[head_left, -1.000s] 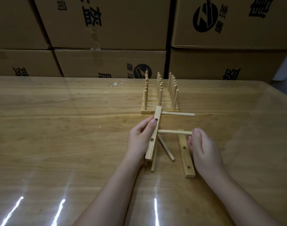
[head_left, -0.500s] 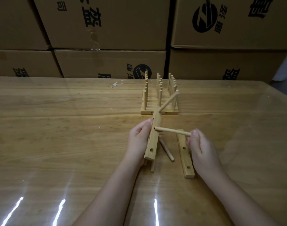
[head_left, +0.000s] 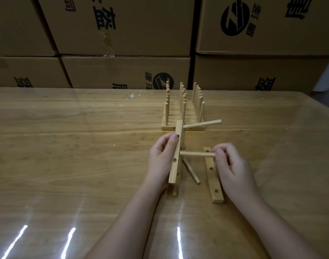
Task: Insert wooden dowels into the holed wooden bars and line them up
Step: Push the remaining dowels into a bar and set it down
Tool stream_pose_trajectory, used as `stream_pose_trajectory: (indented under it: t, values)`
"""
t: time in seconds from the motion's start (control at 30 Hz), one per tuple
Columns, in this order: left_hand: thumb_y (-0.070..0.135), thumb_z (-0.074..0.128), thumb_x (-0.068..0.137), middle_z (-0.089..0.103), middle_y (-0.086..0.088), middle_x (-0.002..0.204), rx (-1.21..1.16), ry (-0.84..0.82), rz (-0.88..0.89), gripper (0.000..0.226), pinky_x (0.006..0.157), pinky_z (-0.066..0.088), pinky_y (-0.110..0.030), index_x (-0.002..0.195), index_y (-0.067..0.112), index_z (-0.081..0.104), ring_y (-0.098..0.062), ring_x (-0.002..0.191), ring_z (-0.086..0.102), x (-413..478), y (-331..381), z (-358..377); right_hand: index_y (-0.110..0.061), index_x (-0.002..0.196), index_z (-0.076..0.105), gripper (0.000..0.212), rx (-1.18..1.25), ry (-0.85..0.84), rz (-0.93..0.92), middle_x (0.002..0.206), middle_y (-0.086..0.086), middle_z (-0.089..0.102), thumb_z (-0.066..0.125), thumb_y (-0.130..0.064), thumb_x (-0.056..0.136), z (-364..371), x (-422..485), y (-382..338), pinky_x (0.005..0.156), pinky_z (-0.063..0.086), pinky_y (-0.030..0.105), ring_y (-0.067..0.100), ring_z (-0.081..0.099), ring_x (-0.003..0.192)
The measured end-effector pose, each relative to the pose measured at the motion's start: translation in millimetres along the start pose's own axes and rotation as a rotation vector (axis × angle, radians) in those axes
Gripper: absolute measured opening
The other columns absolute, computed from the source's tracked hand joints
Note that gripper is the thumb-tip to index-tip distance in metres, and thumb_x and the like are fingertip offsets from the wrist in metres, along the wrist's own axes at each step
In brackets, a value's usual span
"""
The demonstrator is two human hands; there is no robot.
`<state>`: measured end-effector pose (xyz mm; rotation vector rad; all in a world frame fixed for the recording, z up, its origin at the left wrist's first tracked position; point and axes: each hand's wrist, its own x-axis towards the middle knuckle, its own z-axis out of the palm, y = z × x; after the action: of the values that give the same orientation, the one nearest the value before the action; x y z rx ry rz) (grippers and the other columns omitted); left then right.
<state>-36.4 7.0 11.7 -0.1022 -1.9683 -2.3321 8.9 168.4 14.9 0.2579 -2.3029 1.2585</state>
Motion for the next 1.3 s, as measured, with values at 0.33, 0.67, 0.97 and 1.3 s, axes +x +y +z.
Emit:
stream_pose_trajectory:
  t: [0.33,0.67,0.97,1.3]
  values:
    - [0.034,0.056,0.09,0.07,0.004,0.073,-0.043,-0.007,-0.026,0.025,0.062,0.052,-0.024,0.099,0.015,0.07,-0.007,0.063,0.061,2,-2,1,-0.014,0.093,0.067,0.03,-0.38,-0.132,-0.292,0.079,-0.005,0.065,0.044,-0.032,0.094,1,-3,-9,0.049,0.05,0.027,0.01,0.06,0.063]
    - [0.034,0.053,0.093,0.068,0.005,0.066,-0.03,0.014,-0.046,0.029,0.058,0.052,-0.024,0.097,0.01,0.069,-0.006,0.058,0.06,2,0,-1,-0.019,0.071,0.067,0.044,-0.211,-0.215,-0.244,0.058,-0.013,0.053,0.044,-0.054,0.084,-3,-1,-7,0.045,0.04,0.023,0.003,0.049,0.053]
    - [0.025,0.047,0.099,0.066,0.003,0.07,-0.133,-0.053,-0.079,0.027,0.056,0.048,-0.022,0.11,0.009,0.066,-0.006,0.057,0.057,-1,4,2,-0.025,0.066,0.05,0.038,-0.085,-0.156,-0.044,0.057,-0.008,0.045,0.04,-0.059,0.08,0,2,-3,0.046,0.031,0.021,0.01,0.045,0.053]
    - [0.02,0.049,0.097,0.07,-0.001,0.085,-0.179,-0.073,-0.07,0.022,0.069,0.052,-0.019,0.112,0.015,0.065,-0.009,0.077,0.065,-4,8,4,-0.015,0.118,0.063,0.028,-0.236,-0.225,-0.172,0.093,-0.005,0.061,0.05,-0.02,0.094,6,-4,-7,0.065,0.049,0.032,0.01,0.057,0.079]
